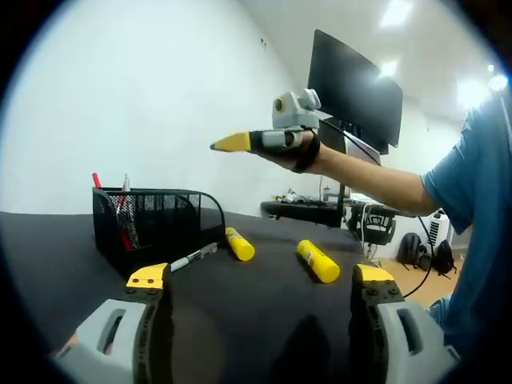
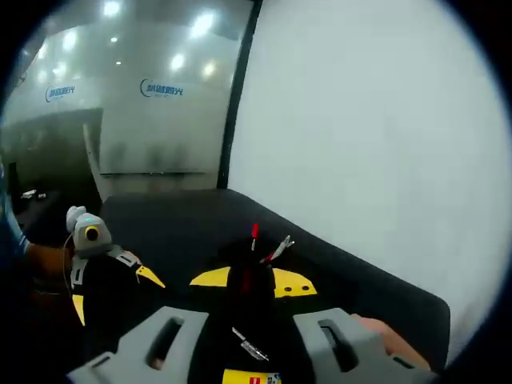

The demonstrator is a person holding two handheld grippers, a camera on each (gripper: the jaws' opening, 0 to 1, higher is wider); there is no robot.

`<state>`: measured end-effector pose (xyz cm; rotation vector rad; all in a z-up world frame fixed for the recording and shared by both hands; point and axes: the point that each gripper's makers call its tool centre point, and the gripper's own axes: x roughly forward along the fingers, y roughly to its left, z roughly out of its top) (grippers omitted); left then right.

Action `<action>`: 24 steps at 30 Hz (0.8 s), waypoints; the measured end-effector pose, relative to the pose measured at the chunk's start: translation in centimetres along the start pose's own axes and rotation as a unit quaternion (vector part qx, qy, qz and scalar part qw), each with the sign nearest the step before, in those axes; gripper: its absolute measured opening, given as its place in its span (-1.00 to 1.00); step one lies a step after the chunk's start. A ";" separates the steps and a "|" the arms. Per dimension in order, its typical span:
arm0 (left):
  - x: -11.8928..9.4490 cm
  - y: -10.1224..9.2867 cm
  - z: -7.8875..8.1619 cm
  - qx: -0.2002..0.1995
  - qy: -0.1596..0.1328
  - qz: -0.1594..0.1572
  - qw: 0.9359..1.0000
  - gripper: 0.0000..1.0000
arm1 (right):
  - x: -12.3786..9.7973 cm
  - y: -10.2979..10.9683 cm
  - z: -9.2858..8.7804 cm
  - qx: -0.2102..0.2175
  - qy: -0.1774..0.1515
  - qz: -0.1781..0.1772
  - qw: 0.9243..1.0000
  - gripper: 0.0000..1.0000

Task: Pick up pens and glue sticks and place them into the holder.

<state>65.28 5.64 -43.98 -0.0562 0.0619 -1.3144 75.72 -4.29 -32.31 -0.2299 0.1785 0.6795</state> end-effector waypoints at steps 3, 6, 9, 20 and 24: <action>0.0 0.0 -0.1 0.000 0.001 0.001 1.000 0.76 | -1.0 -0.4 -1.3 0.008 0.008 -0.005 1.000 -0.71; 0.0 0.1 -0.1 -0.001 0.001 0.001 1.000 0.76 | -1.9 -0.8 -2.1 0.018 0.008 -0.013 1.000 -0.70; 0.0 0.1 -0.1 -0.002 0.002 0.002 1.000 0.76 | -3.0 -1.2 -2.7 0.029 0.007 -0.021 0.999 -0.69; 0.0 0.1 -0.3 -0.002 0.008 0.003 1.000 0.74 | -8.3 0.9 -7.4 0.073 0.053 0.021 0.996 -0.69; 0.0 0.2 -0.4 -0.003 0.010 0.004 1.000 0.74 | -9.8 3.1 -8.5 0.021 0.094 0.056 0.994 -0.70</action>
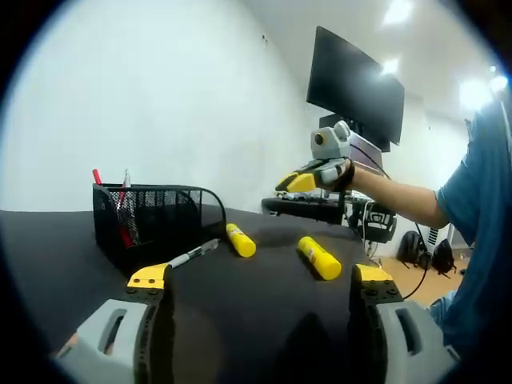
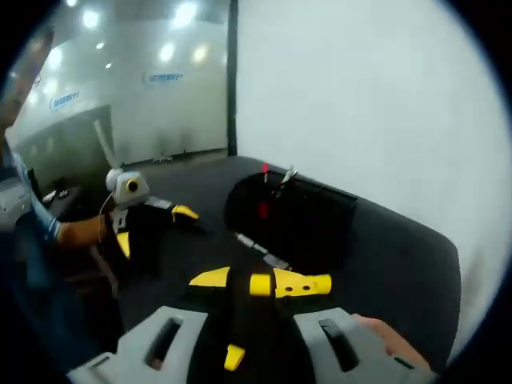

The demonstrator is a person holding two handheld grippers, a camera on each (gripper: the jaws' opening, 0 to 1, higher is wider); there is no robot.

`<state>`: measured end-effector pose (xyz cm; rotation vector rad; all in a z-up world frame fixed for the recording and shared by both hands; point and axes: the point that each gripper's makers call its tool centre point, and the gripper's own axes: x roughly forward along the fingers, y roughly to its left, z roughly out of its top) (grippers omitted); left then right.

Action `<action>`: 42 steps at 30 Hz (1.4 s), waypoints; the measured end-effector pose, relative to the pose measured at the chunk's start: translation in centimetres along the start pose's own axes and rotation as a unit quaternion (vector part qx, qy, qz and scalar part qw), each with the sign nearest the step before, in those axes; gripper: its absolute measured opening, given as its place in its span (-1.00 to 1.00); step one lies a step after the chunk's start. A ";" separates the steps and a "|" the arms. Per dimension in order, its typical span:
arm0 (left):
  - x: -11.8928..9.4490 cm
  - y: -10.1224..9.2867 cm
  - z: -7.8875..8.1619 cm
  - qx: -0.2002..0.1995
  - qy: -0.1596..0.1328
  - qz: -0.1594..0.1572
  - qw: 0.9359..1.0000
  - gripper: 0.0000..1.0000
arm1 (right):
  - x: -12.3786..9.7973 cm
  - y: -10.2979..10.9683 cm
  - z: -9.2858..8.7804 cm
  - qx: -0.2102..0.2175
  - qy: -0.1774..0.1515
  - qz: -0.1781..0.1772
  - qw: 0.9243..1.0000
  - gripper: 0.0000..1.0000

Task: Pick up pens and glue sticks and place them into the holder.

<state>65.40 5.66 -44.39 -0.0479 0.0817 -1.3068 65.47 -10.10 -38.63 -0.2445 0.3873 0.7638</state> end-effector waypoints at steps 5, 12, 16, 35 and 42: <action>0.0 0.1 0.0 -0.001 0.000 0.002 1.000 0.74 | 0.2 4.0 -0.8 -0.100 0.064 0.044 0.992 -0.70; -0.1 0.2 0.0 -0.003 -0.001 0.006 1.000 0.74 | 1.6 8.4 -2.6 -0.169 0.151 0.099 0.969 -0.69; -0.1 0.2 0.1 -0.005 -0.002 0.005 1.000 0.74 | 1.8 8.5 -4.2 -0.221 0.207 0.103 0.947 -0.70; 0.1 0.4 0.2 -0.005 -0.003 0.005 1.000 0.74 | 2.3 7.8 -8.4 -0.357 0.345 0.137 0.857 -0.67; 0.3 1.0 0.1 -0.005 -0.002 0.005 1.000 0.74 | 3.1 8.1 -9.5 -0.379 0.346 0.159 0.844 -0.66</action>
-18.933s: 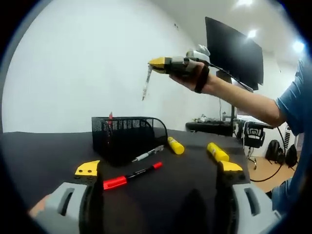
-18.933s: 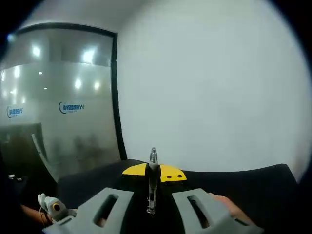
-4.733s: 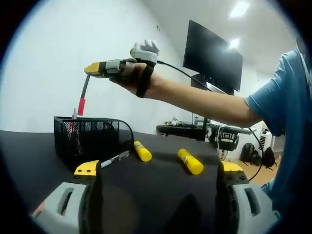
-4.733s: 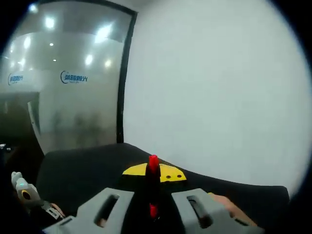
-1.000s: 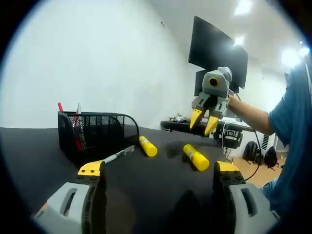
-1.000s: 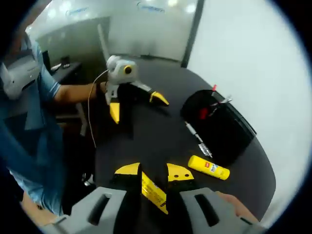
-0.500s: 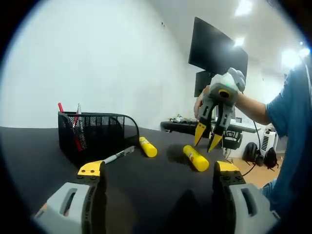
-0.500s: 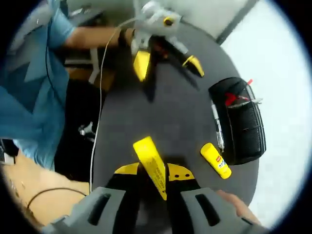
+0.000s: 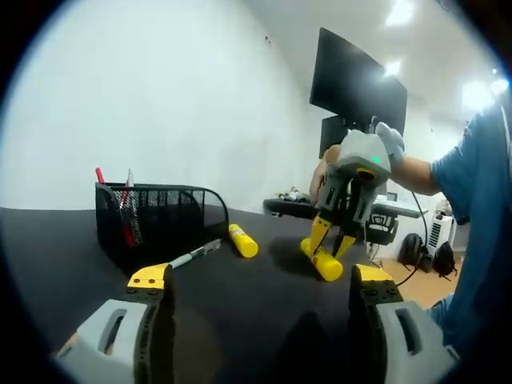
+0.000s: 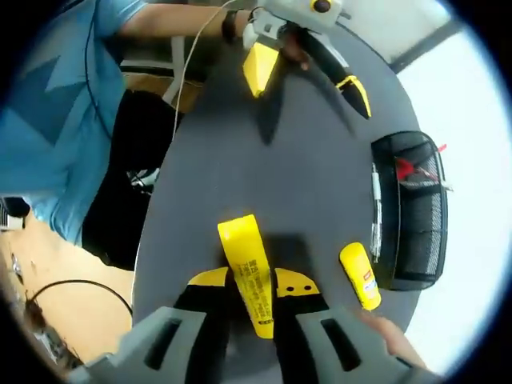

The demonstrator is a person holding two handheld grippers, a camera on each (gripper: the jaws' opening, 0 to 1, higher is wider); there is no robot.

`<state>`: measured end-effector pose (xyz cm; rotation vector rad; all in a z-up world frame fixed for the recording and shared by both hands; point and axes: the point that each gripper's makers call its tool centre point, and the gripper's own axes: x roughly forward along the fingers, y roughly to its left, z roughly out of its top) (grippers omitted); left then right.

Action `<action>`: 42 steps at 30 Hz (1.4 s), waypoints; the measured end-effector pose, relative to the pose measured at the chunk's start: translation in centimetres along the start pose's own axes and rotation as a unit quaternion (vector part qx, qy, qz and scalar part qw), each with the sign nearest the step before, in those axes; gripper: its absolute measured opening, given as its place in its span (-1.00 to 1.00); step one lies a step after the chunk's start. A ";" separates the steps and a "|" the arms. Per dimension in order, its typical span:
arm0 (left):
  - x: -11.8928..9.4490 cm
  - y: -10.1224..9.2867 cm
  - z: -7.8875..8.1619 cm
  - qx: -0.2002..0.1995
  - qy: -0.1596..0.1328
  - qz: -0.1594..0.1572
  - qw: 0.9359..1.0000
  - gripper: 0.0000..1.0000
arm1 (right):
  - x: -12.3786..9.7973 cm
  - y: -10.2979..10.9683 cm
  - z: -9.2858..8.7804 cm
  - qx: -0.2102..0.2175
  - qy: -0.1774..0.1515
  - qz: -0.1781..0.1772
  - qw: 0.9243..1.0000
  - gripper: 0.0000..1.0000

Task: Pick up pens and glue sticks and place them into the holder.

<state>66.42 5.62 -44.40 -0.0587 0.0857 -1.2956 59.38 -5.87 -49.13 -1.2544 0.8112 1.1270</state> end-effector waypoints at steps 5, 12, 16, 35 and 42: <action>0.1 0.2 0.0 -0.001 0.000 0.000 1.000 0.74 | 0.3 -0.1 0.2 -0.012 -0.002 0.012 1.000 -0.64; 0.1 0.3 0.0 0.000 0.001 0.001 1.000 0.73 | 1.4 -0.8 0.3 -0.010 -0.006 0.041 0.999 -0.61; 0.1 0.3 0.0 -0.001 0.001 0.001 1.000 0.73 | 1.6 -0.8 0.2 -0.006 -0.003 0.068 0.998 -0.61; 0.0 0.1 0.0 0.000 -0.001 0.001 1.000 0.72 | -3.3 -4.5 0.6 0.165 -0.176 0.019 0.970 -0.66; -0.1 0.1 0.0 0.000 0.000 0.001 1.000 0.72 | -6.8 -6.6 0.6 0.225 -0.269 -0.019 0.936 -0.66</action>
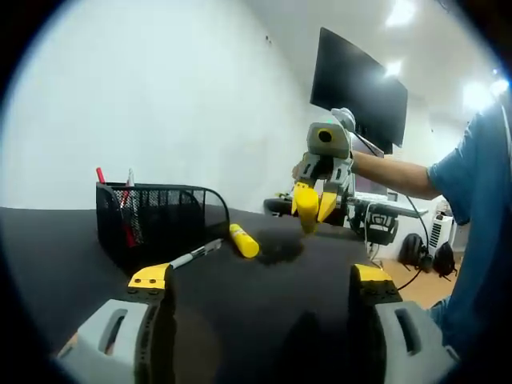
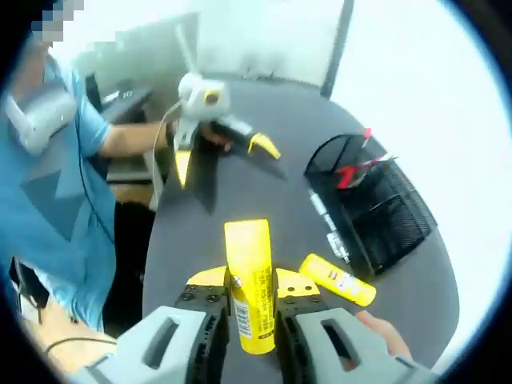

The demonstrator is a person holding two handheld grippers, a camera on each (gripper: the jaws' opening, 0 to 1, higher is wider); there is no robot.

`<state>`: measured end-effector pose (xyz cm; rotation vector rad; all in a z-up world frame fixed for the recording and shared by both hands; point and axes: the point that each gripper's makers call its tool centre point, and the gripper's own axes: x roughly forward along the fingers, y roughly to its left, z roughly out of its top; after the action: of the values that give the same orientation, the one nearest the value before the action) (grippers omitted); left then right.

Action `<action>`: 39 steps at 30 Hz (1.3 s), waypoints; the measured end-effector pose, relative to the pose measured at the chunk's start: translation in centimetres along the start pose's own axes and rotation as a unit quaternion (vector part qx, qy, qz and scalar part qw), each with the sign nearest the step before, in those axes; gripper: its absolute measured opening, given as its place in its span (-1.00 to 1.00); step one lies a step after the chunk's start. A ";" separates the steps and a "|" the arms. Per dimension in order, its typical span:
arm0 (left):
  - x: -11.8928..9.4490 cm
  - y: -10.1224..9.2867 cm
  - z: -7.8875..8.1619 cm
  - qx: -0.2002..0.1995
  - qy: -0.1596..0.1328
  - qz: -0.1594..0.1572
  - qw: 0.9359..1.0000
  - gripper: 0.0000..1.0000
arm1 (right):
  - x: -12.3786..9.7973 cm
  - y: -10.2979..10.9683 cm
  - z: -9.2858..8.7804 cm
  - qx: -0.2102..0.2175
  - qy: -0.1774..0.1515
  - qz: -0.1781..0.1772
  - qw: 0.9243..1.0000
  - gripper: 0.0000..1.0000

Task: Pick up pens and glue sticks and place them into the holder.

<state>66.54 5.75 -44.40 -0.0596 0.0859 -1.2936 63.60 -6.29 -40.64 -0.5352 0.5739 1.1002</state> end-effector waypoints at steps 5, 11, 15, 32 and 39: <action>-0.1 0.0 0.0 0.000 0.000 0.000 1.000 0.72 | -1.4 -0.6 1.6 0.020 -0.052 -0.017 0.998 -0.66; -0.1 0.0 0.0 -0.002 -0.002 0.000 1.000 0.72 | -2.7 -1.5 3.3 0.036 -0.102 -0.033 0.994 -0.66; -0.1 0.0 0.1 -0.002 -0.003 0.000 1.000 0.72 | -3.5 -2.1 4.2 0.044 -0.128 -0.045 0.990 -0.66; -0.1 -0.1 0.2 -0.002 -0.005 -0.001 1.000 0.72 | -6.9 -4.9 7.6 0.080 -0.239 -0.085 0.964 -0.65; -0.1 -0.1 0.2 -0.002 -0.006 -0.001 1.000 0.72 | -7.1 -6.9 8.3 0.103 -0.271 -0.113 0.950 -0.65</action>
<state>66.47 5.84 -44.20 -0.0705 0.0779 -1.2954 68.90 -7.99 -28.97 -0.0972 0.1351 0.9014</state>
